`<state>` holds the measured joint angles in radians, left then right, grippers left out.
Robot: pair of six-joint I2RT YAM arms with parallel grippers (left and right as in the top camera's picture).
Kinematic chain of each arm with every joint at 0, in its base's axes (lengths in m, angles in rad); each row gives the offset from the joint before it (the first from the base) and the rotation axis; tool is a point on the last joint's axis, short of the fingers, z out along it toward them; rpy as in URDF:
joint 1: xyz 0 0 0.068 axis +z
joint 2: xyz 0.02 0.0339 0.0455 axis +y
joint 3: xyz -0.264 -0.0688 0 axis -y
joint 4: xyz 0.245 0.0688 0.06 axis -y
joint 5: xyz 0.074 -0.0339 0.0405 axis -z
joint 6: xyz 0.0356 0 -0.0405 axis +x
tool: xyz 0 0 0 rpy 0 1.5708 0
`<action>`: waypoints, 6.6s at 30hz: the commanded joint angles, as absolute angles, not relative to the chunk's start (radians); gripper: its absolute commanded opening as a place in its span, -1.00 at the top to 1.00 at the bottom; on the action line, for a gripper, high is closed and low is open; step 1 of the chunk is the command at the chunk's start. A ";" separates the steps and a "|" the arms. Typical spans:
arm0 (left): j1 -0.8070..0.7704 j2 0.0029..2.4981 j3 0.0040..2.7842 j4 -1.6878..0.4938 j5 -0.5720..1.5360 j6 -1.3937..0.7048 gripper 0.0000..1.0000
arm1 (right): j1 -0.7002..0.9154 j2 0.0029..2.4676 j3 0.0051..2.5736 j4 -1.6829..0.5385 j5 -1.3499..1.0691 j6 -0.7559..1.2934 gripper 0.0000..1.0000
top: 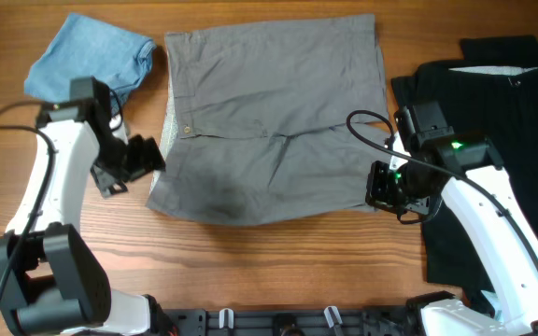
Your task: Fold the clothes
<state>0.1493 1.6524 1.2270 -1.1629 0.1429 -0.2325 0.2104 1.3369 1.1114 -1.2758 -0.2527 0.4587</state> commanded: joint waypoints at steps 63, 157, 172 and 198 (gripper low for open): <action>0.264 1.240 1.216 -0.921 0.088 -0.382 0.92 | 0.208 1.364 1.419 -1.015 -0.182 0.479 0.92; -0.011 2.095 1.472 -0.817 0.251 0.015 0.92 | 0.117 1.862 1.240 -0.702 -0.392 0.246 0.53; 0.106 2.053 1.500 -0.472 0.371 -0.345 0.70 | 0.126 1.866 1.108 -0.633 -0.321 0.239 0.56; 0.244 2.070 1.359 -0.836 0.273 0.027 -0.92 | 0.059 1.803 1.171 -0.678 -0.473 0.104 0.04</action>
